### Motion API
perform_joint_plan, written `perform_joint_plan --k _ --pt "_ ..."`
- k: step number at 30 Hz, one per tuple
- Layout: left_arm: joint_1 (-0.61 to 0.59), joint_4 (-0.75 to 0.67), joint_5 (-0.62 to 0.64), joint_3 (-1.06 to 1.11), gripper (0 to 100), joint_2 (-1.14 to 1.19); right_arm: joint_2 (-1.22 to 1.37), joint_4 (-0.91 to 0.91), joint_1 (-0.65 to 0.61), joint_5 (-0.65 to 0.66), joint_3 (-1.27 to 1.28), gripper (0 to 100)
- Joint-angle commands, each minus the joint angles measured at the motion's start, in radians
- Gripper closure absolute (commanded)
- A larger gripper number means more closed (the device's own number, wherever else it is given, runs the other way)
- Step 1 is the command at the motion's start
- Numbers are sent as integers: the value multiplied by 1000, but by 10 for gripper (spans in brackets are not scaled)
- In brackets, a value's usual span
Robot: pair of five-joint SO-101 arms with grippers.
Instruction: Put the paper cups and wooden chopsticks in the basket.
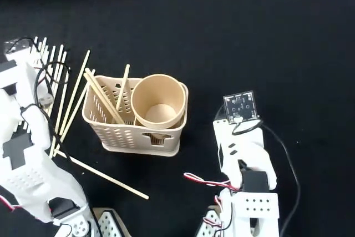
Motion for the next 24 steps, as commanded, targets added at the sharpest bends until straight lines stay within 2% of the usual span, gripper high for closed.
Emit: perform_joint_plan --k 1,4,8,14,24 --pt "8 100 -278 -59 970 -5 -8 -6 -9 8 -10 985" --pt "-19 81 -362 -42 970 -2 -8 -5 -9 8 -10 985" --pt "-42 -6 -373 -16 961 37 -8 -5 -9 8 -10 985" --pt "-82 -31 -365 -16 748 69 -8 -6 -9 8 -8 985" --pt "-77 -80 -365 -8 823 114 -8 -6 -9 8 -8 985"
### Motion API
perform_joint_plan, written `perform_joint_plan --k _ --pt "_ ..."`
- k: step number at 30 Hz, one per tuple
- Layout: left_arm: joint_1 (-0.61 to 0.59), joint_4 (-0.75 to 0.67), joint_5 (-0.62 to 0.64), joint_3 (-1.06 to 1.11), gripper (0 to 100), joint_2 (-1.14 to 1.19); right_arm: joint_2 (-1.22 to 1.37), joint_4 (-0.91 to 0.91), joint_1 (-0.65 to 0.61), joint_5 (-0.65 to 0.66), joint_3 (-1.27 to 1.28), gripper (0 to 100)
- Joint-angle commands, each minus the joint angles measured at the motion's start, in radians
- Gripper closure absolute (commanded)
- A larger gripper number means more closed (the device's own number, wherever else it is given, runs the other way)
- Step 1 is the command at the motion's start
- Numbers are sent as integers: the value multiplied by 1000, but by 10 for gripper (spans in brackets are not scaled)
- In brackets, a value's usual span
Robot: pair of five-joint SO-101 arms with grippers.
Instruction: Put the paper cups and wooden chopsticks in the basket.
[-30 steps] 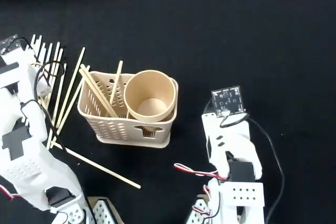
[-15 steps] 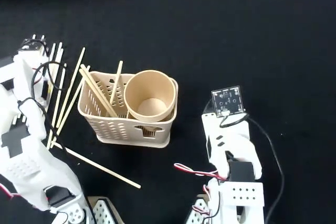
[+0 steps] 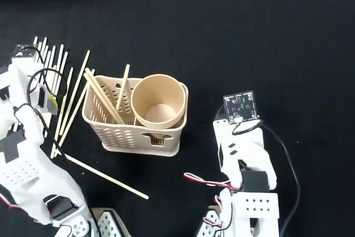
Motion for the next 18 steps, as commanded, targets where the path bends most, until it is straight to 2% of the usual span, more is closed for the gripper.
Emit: perform_joint_plan --k 1,6,11,18 --pt "-5 -15 -6 -8 845 38 -8 -6 -9 8 -8 985" --pt "-5 -9 -6 -76 976 140 -8 -6 -9 8 -8 985" --pt "-7 12 -6 -117 972 190 -8 -6 -9 8 -8 985" --pt "28 193 -6 -234 971 190 -8 -8 -9 8 -7 985"
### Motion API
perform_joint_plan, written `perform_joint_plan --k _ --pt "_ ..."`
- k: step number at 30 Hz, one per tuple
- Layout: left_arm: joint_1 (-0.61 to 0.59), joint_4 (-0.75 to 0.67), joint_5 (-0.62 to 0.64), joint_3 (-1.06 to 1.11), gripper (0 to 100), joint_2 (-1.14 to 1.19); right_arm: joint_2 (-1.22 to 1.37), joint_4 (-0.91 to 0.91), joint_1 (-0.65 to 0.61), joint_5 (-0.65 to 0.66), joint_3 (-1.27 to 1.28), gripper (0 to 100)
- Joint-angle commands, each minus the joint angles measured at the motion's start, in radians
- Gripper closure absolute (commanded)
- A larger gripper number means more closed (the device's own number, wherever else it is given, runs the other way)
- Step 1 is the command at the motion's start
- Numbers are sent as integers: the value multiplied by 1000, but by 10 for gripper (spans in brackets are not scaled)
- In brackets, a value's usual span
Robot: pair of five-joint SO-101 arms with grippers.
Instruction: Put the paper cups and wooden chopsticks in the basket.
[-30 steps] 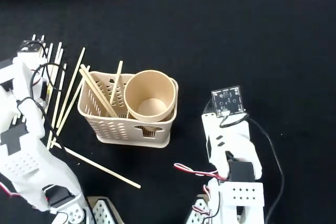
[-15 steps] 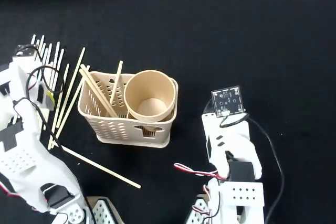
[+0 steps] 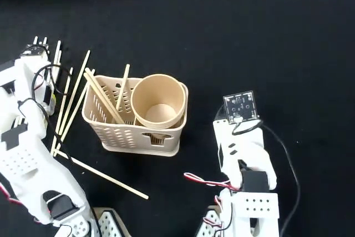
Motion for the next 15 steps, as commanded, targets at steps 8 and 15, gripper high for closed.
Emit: perform_joint_plan --k 8,15 --pt "12 221 84 -225 971 2 -8 -8 -9 8 -7 985" --pt "5 330 180 -257 971 -120 -8 -9 -9 8 -7 985"
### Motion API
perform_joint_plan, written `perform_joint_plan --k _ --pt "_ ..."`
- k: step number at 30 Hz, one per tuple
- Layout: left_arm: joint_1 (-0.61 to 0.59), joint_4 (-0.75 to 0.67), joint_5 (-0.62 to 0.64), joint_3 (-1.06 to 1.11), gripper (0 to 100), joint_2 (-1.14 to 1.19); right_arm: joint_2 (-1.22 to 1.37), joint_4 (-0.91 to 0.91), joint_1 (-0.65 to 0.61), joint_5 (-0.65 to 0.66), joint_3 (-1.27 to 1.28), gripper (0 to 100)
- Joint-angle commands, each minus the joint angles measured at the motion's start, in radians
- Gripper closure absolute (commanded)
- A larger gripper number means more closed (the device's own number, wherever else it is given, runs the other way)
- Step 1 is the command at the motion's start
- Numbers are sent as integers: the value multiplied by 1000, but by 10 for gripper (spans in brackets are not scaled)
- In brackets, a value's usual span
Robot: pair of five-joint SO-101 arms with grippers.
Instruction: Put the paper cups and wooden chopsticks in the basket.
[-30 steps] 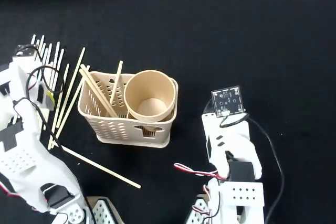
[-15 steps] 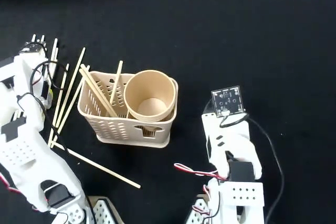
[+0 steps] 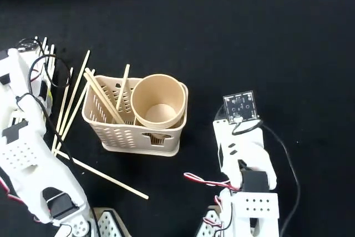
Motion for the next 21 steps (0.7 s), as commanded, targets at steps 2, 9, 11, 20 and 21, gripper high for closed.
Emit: perform_joint_plan --k 2,9,11,20,21 --pt "2 92 126 -47 971 -198 -8 -9 -9 8 -7 985" --pt "7 123 161 15 971 -494 -8 -6 -9 8 -8 985" --pt "5 69 161 81 971 -559 -8 -5 -9 8 -10 985" --pt "10 -226 161 463 971 -802 -8 -3 -9 8 -10 985" --pt "16 -245 161 490 971 -827 -8 -3 -9 8 -10 985"
